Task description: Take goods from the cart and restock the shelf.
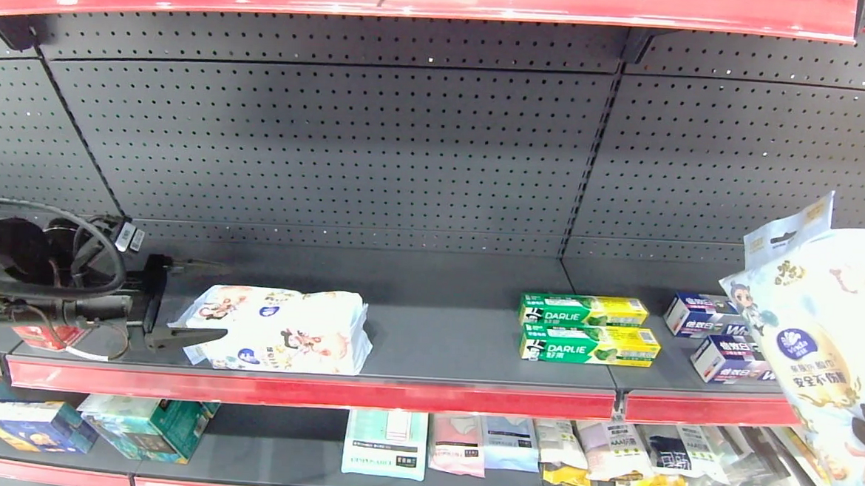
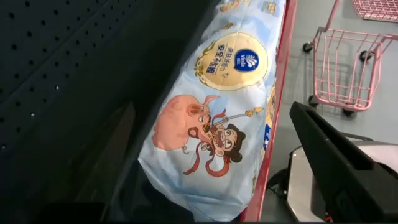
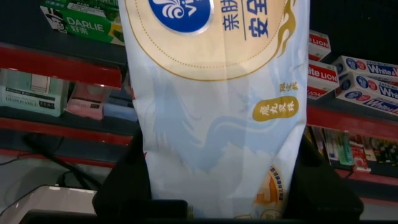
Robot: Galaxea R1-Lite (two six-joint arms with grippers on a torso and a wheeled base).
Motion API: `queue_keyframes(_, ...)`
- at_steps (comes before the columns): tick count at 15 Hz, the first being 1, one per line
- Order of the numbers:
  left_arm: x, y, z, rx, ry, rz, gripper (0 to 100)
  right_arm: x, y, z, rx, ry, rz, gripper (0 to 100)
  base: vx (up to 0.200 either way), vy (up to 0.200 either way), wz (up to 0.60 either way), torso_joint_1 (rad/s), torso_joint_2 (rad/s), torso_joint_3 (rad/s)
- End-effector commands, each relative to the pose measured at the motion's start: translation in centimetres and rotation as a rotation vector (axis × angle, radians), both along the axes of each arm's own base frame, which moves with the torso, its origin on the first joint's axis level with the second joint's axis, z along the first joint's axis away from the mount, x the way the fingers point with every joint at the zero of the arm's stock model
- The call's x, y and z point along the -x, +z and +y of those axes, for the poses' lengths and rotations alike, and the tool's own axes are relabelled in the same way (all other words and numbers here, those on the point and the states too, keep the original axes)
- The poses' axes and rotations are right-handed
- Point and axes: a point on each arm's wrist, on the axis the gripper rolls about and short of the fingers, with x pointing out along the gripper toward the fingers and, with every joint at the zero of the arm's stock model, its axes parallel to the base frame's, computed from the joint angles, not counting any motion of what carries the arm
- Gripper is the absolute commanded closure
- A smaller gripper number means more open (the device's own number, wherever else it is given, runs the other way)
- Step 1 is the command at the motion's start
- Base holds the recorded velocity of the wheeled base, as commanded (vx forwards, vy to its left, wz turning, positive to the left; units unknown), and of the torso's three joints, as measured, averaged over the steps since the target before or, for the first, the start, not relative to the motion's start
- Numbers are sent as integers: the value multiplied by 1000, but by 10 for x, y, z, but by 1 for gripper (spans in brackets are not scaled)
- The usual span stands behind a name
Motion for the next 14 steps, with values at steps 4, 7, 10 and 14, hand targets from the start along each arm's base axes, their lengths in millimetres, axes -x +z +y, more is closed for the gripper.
queue_keyframes(4,12,33,2,-23,14,-100,0,1,-1,0,-3,3,-3,100,0,0,0,0,0,0)
queue_keyframes(7,18,36,17,-23,64,-91,0,2,0,0,-4,3,-9,100,0,0,0,0,0,0)
queue_keyframes(10,23,33,27,12,110,-16,0,5,3,0,-4,2,-32,100,0,0,0,0,0,0)
queue_keyframes(14,26,33,35,86,176,135,0,6,5,1,-4,2,-45,100,0,0,0,0,0,0)
